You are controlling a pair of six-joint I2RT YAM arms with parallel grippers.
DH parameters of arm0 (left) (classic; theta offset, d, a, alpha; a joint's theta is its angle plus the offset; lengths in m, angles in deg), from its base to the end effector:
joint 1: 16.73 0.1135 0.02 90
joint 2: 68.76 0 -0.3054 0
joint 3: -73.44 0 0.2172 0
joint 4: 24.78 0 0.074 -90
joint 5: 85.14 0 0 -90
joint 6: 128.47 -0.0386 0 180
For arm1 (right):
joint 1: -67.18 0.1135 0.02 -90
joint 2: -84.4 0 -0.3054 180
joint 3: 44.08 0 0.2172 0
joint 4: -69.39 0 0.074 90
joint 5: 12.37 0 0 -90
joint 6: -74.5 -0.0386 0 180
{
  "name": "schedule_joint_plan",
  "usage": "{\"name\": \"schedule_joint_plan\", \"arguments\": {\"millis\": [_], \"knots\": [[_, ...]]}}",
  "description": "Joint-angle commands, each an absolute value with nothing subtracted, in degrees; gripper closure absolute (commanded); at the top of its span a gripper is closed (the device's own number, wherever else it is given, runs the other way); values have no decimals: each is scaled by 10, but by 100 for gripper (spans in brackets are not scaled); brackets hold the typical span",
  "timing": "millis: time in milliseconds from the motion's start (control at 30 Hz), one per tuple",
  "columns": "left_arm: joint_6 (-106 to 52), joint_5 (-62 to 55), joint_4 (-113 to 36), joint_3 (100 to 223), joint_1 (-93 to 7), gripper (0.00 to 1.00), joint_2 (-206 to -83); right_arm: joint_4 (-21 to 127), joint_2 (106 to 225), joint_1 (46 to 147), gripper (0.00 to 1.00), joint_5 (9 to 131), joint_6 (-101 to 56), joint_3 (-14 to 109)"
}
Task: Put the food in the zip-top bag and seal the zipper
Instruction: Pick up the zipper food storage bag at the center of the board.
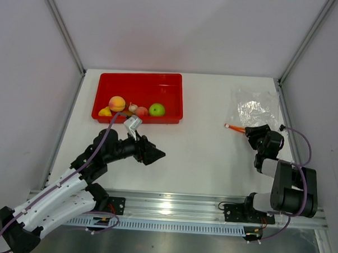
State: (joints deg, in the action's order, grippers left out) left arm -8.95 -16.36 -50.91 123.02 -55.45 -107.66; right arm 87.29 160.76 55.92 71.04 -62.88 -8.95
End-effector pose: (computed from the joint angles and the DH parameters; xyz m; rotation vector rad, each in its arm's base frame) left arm 0.0707 -0.0746 0.3162 0.4377 1.9400 -1.1459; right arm 0.2112 -0.0375 0.2226 0.9185 1.7909 0.5202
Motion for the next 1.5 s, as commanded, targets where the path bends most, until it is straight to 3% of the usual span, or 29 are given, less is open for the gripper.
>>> {"name": "schedule_joint_plan", "arguments": {"millis": [0,167,267,300,400,467,633,933,1167,1467], "knots": [[-106,-171,-477,1239,-562,21,-1073,1018,1649,553,47,737,-646,-92],[-117,-172,-474,1245,-566,21,-1080,1122,1749,539,50,732,-686,-78],[-119,-176,-474,1250,-571,21,-1096,1162,1821,534,60,699,-702,-52],[-122,-176,-475,1253,-571,21,-1102,1209,1838,533,71,683,-714,-48],[-124,-173,-475,1262,-578,22,-1122,1285,1880,533,92,666,-728,-53],[-126,-158,-478,1267,-591,23,-1138,1291,1882,536,99,645,-730,-51],[-139,-103,-490,1292,-655,23,-1156,1262,1810,541,100,589,-721,-62],[-147,75,-551,1319,-763,27,-1158,819,1459,622,100,637,-561,-26],[-163,204,-582,1371,-878,30,-1185,495,1278,703,100,631,-514,31],[-174,334,-580,1447,-1013,30,-1254,248,1092,766,100,589,-493,63]]}}
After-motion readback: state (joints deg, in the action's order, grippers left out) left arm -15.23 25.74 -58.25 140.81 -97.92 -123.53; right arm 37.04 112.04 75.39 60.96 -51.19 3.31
